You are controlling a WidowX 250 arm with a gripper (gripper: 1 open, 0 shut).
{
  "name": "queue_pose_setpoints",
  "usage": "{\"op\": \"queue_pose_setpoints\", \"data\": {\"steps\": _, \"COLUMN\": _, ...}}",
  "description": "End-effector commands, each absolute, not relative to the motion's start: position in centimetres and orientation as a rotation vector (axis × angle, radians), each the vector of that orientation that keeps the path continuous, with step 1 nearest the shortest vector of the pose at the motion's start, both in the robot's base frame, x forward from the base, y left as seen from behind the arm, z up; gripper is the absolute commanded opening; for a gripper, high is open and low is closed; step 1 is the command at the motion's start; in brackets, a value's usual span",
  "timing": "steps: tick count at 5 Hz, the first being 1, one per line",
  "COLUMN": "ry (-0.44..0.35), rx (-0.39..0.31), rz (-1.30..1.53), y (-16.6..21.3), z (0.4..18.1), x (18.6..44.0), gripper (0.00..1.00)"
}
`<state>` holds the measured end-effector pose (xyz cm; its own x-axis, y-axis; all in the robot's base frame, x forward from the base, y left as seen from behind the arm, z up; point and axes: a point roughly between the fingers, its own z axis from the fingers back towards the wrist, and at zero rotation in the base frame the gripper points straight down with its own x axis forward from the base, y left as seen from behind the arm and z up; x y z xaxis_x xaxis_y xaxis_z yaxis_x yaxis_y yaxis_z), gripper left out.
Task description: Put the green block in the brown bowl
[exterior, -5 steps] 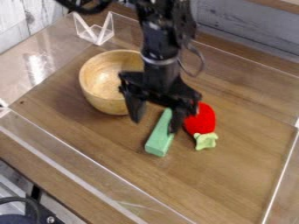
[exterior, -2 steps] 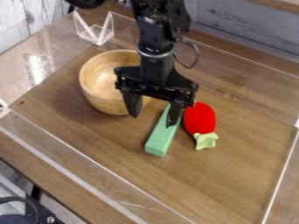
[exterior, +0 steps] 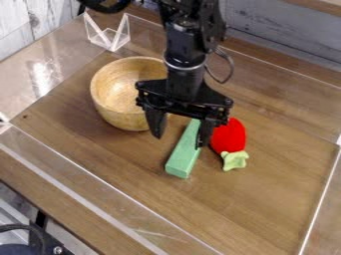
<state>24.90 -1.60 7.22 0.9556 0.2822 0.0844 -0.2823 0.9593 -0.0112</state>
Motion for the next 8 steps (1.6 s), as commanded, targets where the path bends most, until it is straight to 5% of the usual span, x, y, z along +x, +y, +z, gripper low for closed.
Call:
{"op": "queue_pose_setpoints", "data": {"steps": 1, "ry": -0.117, "rx": -0.004, "rz": 0.273, "y": -2.1, "z": 8.3, "x": 25.7, "gripper": 1.0}}
{"op": "queue_pose_setpoints", "data": {"steps": 2, "ry": -0.113, "rx": -0.003, "rz": 0.335, "y": -2.2, "z": 7.6, "x": 24.8, "gripper": 0.0}}
{"op": "queue_pose_setpoints", "data": {"steps": 3, "ry": -0.12, "rx": -0.011, "rz": 0.348, "y": -2.1, "z": 7.0, "x": 24.2, "gripper": 1.0}}
{"op": "queue_pose_setpoints", "data": {"steps": 5, "ry": -0.149, "rx": -0.02, "rz": 0.313, "y": -2.2, "z": 8.1, "x": 26.6, "gripper": 1.0}}
{"op": "queue_pose_setpoints", "data": {"steps": 6, "ry": -0.151, "rx": -0.018, "rz": 0.328, "y": -2.9, "z": 7.0, "x": 27.2, "gripper": 1.0}}
{"op": "queue_pose_setpoints", "data": {"steps": 7, "ry": -0.147, "rx": -0.02, "rz": 0.292, "y": -1.6, "z": 7.9, "x": 27.5, "gripper": 0.0}}
{"op": "queue_pose_setpoints", "data": {"steps": 8, "ry": -0.15, "rx": -0.024, "rz": 0.258, "y": -0.1, "z": 9.7, "x": 27.8, "gripper": 0.0}}
